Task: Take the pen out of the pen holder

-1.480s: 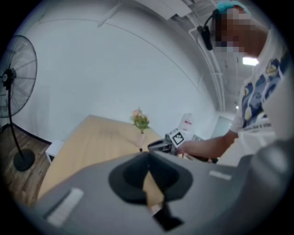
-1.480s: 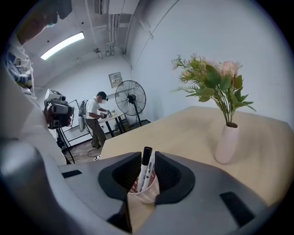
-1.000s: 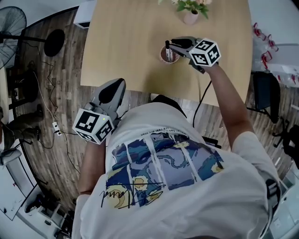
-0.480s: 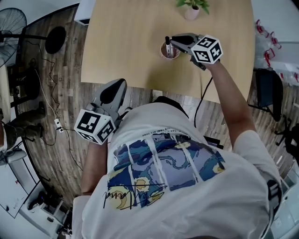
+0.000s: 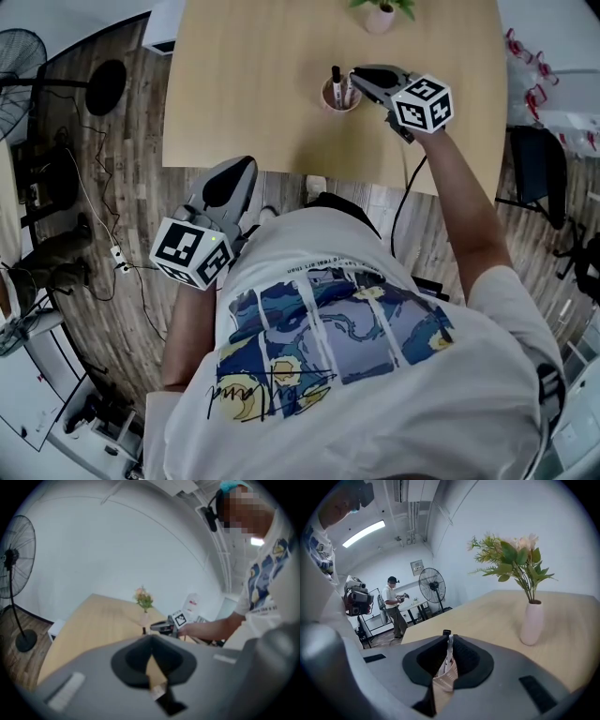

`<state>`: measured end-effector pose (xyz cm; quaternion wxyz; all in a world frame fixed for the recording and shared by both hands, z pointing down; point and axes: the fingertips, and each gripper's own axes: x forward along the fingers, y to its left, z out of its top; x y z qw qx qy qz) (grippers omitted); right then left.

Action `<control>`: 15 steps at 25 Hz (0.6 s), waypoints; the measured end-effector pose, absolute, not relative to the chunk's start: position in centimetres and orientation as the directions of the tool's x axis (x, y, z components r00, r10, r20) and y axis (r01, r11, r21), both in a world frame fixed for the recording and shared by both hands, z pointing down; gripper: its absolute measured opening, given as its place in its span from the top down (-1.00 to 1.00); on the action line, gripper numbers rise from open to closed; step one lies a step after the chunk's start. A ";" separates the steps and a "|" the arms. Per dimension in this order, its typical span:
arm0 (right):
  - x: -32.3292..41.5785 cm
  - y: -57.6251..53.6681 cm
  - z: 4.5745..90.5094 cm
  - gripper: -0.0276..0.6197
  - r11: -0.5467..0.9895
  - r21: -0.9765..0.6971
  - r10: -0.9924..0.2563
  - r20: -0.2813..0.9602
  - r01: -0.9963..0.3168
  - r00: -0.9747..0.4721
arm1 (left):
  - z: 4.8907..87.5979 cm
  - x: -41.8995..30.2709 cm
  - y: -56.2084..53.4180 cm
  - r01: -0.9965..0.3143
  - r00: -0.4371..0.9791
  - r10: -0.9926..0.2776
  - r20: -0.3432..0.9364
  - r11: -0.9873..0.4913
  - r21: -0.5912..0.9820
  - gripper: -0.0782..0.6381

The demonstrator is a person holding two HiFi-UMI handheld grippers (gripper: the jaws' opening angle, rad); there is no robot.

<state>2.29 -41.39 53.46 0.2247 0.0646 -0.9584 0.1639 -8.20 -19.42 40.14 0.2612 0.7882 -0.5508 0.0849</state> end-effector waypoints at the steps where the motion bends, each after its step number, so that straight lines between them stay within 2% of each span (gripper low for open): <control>1: 2.4 -41.4 53.2 0.82 0.935 -0.284 -0.069 0.446 -0.214 -0.892 | 40.1 -8.4 -19.3 -0.911 0.383 -0.822 0.420 -0.262 0.319 0.76; 15: 4.9 -41.0 48.2 0.82 0.881 -0.197 -0.344 0.357 -0.430 -0.869 | 39.4 -10.1 -16.8 -0.874 0.471 -0.794 0.384 -0.362 0.324 0.76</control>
